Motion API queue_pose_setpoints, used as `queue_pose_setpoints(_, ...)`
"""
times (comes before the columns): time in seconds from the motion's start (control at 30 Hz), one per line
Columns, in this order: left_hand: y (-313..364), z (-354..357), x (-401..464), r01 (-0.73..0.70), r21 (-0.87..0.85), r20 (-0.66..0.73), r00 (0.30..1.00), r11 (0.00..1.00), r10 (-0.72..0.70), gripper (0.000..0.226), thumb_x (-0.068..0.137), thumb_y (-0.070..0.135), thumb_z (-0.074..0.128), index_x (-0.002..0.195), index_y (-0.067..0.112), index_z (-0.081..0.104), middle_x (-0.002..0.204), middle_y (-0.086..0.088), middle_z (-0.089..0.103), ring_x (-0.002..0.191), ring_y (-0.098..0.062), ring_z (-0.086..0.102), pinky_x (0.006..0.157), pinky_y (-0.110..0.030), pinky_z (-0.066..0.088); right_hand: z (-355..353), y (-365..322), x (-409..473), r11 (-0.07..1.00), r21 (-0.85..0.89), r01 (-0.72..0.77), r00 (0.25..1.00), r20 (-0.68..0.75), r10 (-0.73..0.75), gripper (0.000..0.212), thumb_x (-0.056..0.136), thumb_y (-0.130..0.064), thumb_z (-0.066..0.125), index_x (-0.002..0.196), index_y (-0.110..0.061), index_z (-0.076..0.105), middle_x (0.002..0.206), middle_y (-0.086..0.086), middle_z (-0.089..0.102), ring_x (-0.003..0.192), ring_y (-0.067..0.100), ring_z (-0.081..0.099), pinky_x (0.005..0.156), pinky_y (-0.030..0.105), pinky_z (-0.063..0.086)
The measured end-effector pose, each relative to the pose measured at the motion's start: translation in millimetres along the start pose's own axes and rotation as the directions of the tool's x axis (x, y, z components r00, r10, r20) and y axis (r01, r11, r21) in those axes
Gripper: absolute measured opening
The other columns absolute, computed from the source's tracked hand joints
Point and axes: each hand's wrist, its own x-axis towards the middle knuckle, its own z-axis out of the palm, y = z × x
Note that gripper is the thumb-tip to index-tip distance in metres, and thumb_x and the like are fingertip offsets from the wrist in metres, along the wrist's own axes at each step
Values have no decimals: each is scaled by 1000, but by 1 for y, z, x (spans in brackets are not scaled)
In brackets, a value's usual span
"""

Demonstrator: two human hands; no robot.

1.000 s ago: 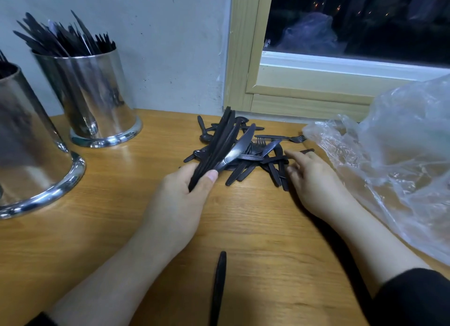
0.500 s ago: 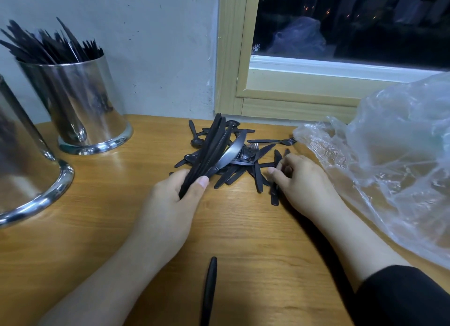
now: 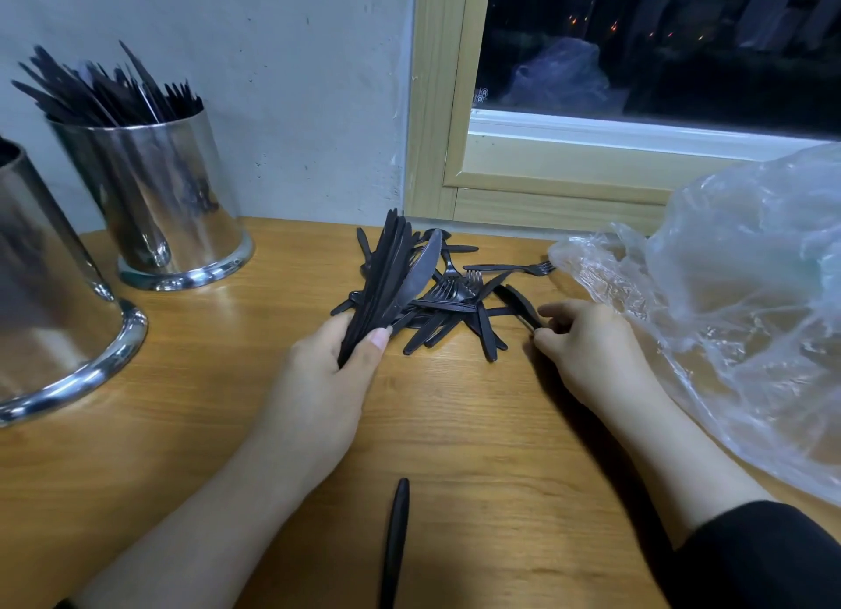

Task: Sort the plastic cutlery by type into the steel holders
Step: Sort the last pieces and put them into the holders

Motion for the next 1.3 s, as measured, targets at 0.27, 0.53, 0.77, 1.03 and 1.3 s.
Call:
queue_pose_setpoints(0.27,4,0,-3,0,-1,19,1000,1000,1,28,104,36,52,79,26,59,59,0,50,52,-16,46,55,-40,44,-5,5,-12,982,183,46,982,-186,-11,13,94,-19,62,94,-26,74,81,-8,68,79,15,63,70,28,42)
queue_pose_setpoints(0.53,12,3,-6,99,-199,56,994,975,-89,19,105,30,52,100,13,58,68,-2,44,56,-18,37,53,-37,36,0,-5,-43,898,425,115,952,-305,22,16,92,-12,59,96,-21,72,79,-5,70,61,2,56,55,11,39)
queue_pose_setpoints(0.77,11,4,-9,62,-248,-7,998,967,-66,29,103,34,59,75,26,56,60,0,44,54,-20,41,54,-36,40,10,-25,-64,700,675,232,962,-266,-63,17,96,-6,62,101,-22,67,81,-6,65,73,9,58,74,27,47)
queue_pose_setpoints(1.03,13,14,-13,89,-445,-13,994,891,-106,19,97,32,66,80,25,70,64,-5,37,51,-14,33,45,-29,31,37,-61,-94,681,698,223,954,-12,-300,19,88,-6,74,96,-23,75,83,-4,74,74,2,65,69,10,47)
queue_pose_setpoints(1.3,10,6,-9,109,-312,-129,979,944,-156,37,100,49,56,88,16,66,61,6,55,60,-16,54,62,-37,49,14,-19,-53,913,216,346,924,-249,-291,6,88,-23,75,88,-27,71,84,-13,66,80,4,59,70,16,42)
